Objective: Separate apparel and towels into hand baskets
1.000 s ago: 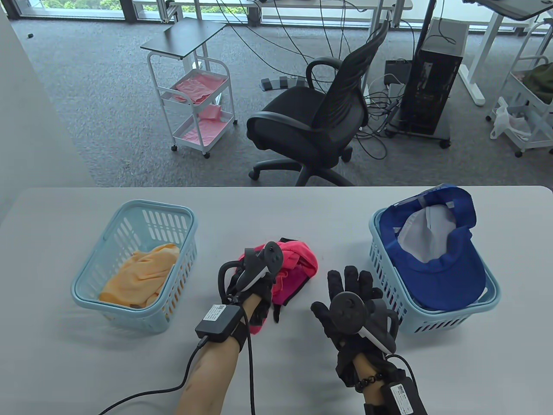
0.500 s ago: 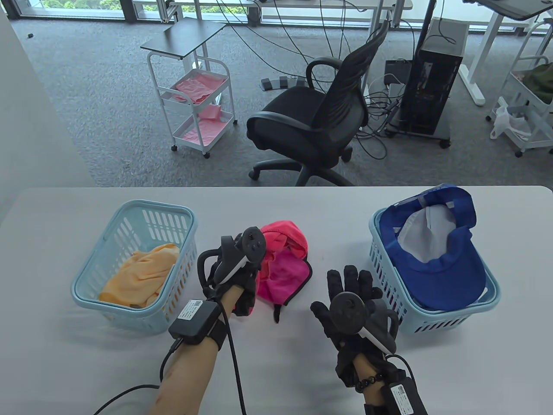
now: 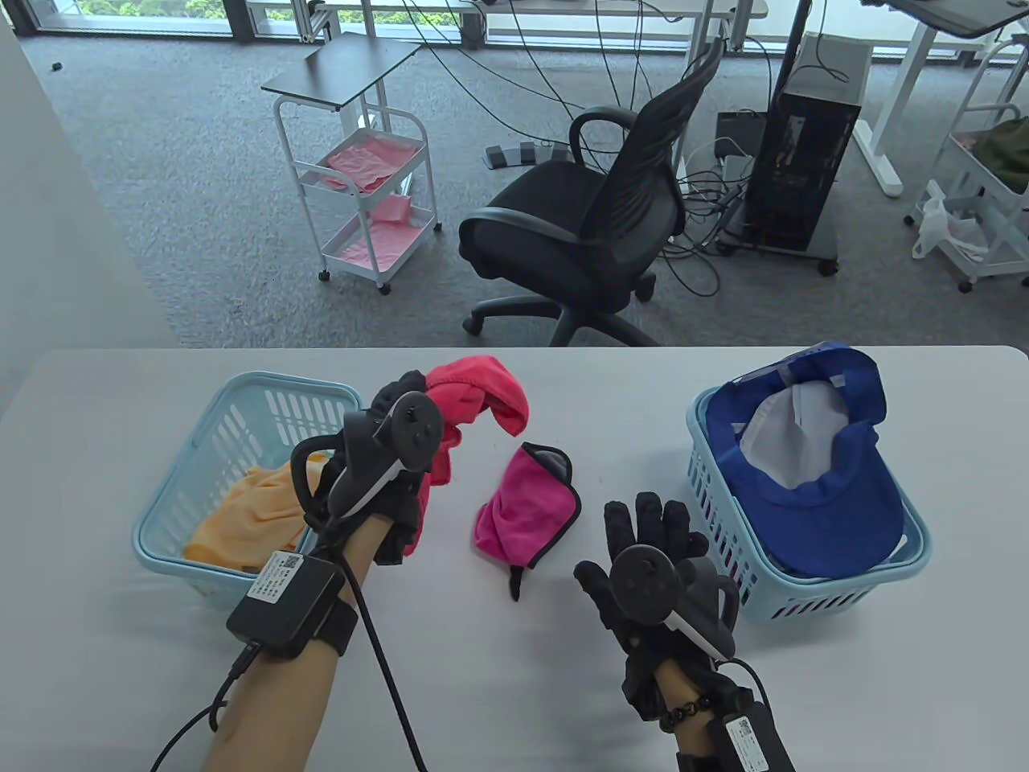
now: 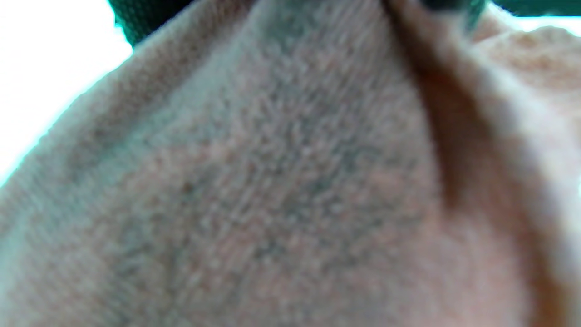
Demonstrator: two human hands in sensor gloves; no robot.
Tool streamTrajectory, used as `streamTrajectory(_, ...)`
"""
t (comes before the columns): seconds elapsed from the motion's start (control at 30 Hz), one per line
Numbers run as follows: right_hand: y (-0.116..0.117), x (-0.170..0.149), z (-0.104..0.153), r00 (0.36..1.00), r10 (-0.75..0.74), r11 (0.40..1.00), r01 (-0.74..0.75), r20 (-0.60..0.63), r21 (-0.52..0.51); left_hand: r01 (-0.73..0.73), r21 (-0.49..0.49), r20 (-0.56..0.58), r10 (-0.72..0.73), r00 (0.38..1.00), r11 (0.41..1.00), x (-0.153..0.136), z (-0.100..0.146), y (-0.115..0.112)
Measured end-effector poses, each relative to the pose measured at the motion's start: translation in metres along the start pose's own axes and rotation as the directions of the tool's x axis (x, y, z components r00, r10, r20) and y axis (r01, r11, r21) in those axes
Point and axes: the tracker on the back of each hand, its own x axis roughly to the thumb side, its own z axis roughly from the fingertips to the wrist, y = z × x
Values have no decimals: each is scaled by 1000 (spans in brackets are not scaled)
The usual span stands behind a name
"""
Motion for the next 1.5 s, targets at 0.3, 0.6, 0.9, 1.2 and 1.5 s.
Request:
streamTrajectory(0.3,1,2,0,1000,2,1000,-2,5,2,60,62,-138,-51,989,996,-51,-2,40)
streamTrajectory(0.6,1,3,0,1000,4,1000,-4,6,4,70,35,-278,-58,959,997,-103,-5,37)
streamTrajectory(0.9,1,4,1,1000,6,1000,-6,7,9,165,-70,-326,-179,928,984,-133,-5,2)
streamTrajectory(1.2,1,4,1,1000,9,1000,-9,3,13,174,-171,-356,-225,907,970,-148,-12,-28)
streamTrajectory(1.5,1,3,1,1000,5,1000,-5,-6,14,166,-178,-350,-220,911,970,-145,-13,-33)
